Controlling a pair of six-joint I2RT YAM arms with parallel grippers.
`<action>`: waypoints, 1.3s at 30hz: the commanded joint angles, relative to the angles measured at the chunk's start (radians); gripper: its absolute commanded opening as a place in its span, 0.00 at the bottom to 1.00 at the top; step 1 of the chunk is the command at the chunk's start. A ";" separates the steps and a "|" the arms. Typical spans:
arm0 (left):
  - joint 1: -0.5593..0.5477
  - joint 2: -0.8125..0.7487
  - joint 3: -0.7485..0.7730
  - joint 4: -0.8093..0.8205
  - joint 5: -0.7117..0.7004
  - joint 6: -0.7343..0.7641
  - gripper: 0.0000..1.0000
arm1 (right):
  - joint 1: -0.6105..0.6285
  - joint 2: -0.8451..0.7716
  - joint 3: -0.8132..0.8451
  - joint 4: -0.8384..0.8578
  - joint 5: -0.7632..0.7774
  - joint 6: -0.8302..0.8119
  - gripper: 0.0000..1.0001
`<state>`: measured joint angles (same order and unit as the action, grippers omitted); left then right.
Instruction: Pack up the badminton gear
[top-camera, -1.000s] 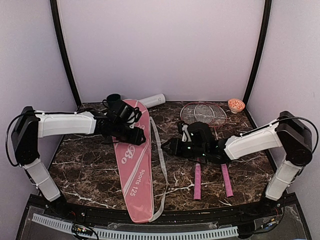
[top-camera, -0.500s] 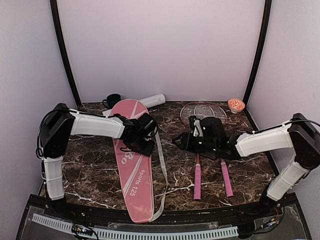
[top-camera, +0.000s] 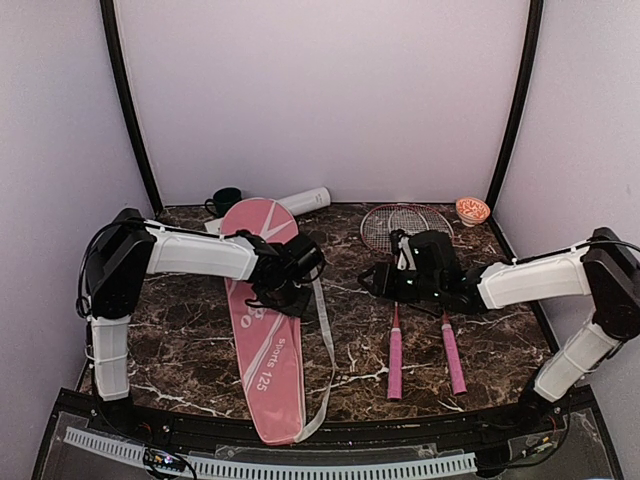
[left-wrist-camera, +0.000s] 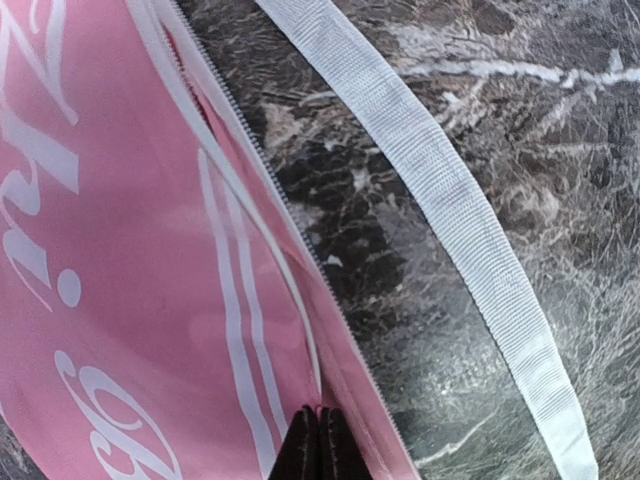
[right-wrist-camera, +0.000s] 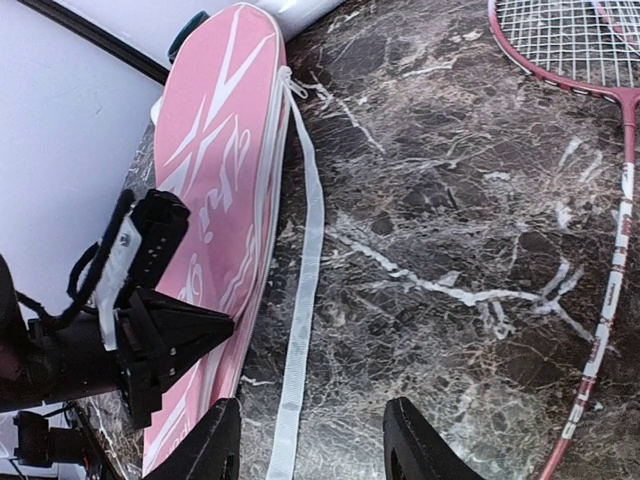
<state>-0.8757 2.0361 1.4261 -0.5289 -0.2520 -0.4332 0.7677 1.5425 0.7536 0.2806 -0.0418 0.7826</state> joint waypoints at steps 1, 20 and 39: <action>-0.014 -0.080 0.026 -0.017 -0.024 0.045 0.00 | -0.046 -0.038 -0.023 -0.043 0.035 -0.013 0.49; -0.058 -0.309 -0.169 0.207 -0.083 0.262 0.00 | -0.292 0.134 -0.027 0.007 -0.144 -0.009 0.50; -0.068 -0.446 -0.292 0.401 -0.058 0.417 0.00 | -0.326 0.278 0.036 0.120 -0.202 0.050 0.00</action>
<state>-0.9363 1.6249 1.1358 -0.1947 -0.3145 -0.0650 0.4549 1.8423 0.7944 0.3595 -0.2485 0.8265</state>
